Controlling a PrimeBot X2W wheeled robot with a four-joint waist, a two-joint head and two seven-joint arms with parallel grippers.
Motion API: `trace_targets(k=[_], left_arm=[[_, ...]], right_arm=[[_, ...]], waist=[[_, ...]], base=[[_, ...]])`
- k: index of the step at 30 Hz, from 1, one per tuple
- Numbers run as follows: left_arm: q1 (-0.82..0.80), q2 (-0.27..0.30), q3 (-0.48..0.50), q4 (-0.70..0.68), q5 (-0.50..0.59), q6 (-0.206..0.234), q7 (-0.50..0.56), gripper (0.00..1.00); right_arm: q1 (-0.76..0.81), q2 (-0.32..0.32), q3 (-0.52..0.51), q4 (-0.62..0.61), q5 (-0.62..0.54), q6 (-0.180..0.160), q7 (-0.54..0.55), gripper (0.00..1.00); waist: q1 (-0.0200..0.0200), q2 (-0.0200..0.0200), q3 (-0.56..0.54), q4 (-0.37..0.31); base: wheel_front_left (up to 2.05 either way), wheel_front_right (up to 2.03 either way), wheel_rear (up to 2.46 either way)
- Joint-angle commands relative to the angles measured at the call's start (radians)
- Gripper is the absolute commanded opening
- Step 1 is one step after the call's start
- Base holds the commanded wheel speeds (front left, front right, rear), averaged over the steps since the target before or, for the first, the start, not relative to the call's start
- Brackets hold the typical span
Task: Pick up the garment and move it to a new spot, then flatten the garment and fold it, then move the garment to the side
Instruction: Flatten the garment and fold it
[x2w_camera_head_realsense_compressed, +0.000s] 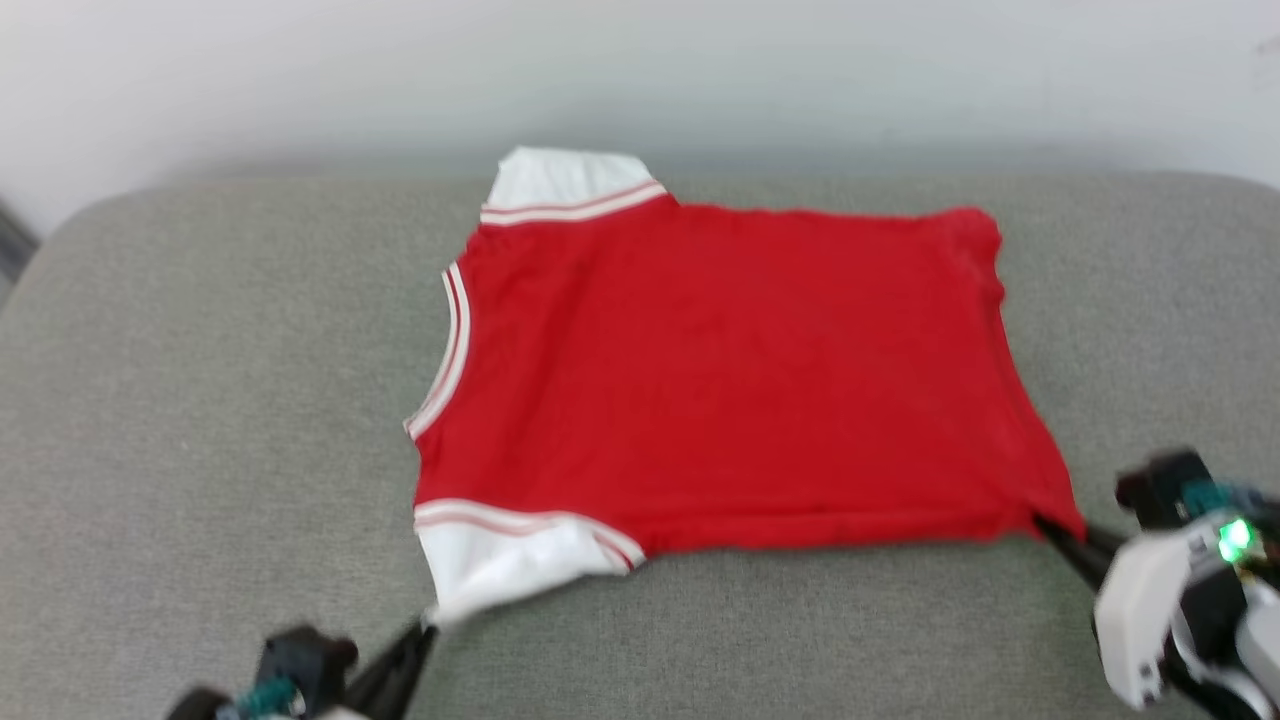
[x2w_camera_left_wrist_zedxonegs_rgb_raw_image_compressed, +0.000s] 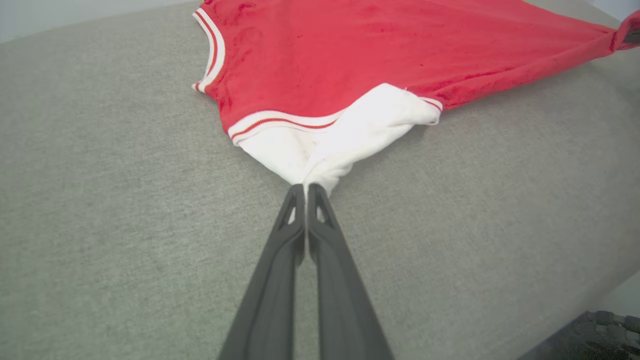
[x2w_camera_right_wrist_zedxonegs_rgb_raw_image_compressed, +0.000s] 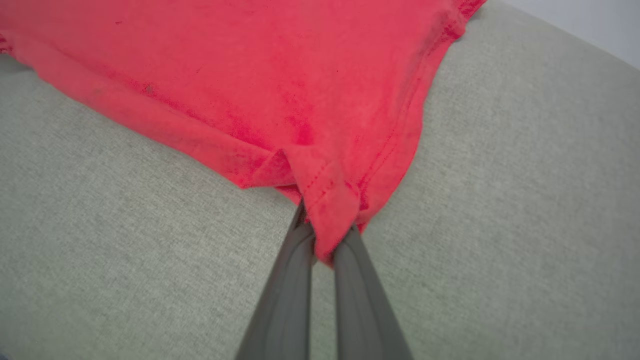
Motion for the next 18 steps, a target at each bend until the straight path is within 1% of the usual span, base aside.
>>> trace_targets(k=[1,6,10,13,14,15,16,18], left_arm=[[0.040,0.008,-0.010,-0.018,-0.009,0.018,0.005,0.00],[0.153,0.021,-0.043,-0.068,-0.039,0.065,0.014,0.00],[0.218,0.014,-0.065,-0.089,-0.061,0.096,0.017,0.00],[0.241,-0.002,-0.068,-0.094,-0.075,0.104,0.010,0.00],[0.241,-0.002,-0.068,-0.094,-0.075,0.104,0.010,0.00],[0.234,-0.007,-0.070,-0.087,-0.068,0.102,0.006,0.00],[0.234,-0.007,-0.070,-0.087,-0.068,0.102,0.006,0.00],[0.202,-0.007,-0.064,-0.083,-0.051,0.093,0.001,0.00]], right_arm=[[0.069,-0.014,-0.025,-0.015,0.004,-0.001,-0.009,0.00],[0.245,-0.031,-0.105,-0.086,-0.014,-0.001,-0.004,0.00],[0.371,-0.020,-0.175,-0.147,-0.035,-0.001,0.024,0.00],[0.437,-0.008,-0.236,-0.195,-0.065,-0.001,0.046,0.00],[0.437,-0.008,-0.236,-0.195,-0.065,-0.001,0.046,0.00],[0.462,0.001,-0.275,-0.225,-0.085,-0.001,0.064,0.00],[0.462,0.001,-0.275,-0.225,-0.085,-0.001,0.064,0.00],[0.469,0.009,-0.319,-0.256,-0.100,-0.001,0.084,0.00]], waist=[[0.0003,0.0000,-0.035,0.011],[0.0003,0.0000,-0.069,0.013],[0.0003,0.0000,-0.076,0.016],[0.0003,0.0000,-0.071,0.016],[0.0003,0.0000,-0.071,0.016],[0.0003,0.0000,-0.066,0.013],[0.0003,0.0000,-0.066,0.013],[0.0003,0.0000,-0.063,0.013]], base=[[0.00,0.00,0.00],[0.00,0.00,0.00],[0.00,0.00,0.00],[0.00,0.00,0.00],[0.00,0.00,0.00],[0.00,0.00,0.00],[0.00,0.00,0.00],[0.00,0.00,0.00]])
